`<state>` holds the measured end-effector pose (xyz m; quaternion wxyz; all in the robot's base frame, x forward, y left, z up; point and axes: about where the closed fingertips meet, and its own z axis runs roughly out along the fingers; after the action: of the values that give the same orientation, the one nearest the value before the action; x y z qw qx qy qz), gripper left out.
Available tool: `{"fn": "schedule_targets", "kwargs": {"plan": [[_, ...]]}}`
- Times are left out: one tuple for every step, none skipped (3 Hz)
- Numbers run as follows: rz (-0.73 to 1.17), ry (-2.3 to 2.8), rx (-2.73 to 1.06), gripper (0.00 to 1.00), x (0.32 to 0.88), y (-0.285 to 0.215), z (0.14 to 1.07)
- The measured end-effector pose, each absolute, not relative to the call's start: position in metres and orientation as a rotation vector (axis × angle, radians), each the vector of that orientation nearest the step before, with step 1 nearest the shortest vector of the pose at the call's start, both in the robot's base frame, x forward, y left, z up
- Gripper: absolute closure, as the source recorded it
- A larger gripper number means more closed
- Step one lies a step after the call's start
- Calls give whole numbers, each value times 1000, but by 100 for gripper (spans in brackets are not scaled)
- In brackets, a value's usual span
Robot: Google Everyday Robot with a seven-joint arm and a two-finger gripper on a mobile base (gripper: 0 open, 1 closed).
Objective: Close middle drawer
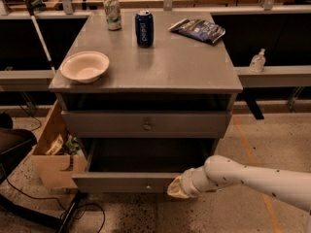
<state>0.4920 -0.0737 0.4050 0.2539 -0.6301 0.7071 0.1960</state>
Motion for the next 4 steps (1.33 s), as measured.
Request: {"fn": "schedule_targets", "kwargs": {"plan": [[525, 1926, -1704, 100, 499, -80, 401], [525, 1926, -1704, 100, 498, -80, 401], [515, 1915, -1689, 100, 505, -84, 400], [504, 1892, -1664, 100, 519, -84, 398]]}}
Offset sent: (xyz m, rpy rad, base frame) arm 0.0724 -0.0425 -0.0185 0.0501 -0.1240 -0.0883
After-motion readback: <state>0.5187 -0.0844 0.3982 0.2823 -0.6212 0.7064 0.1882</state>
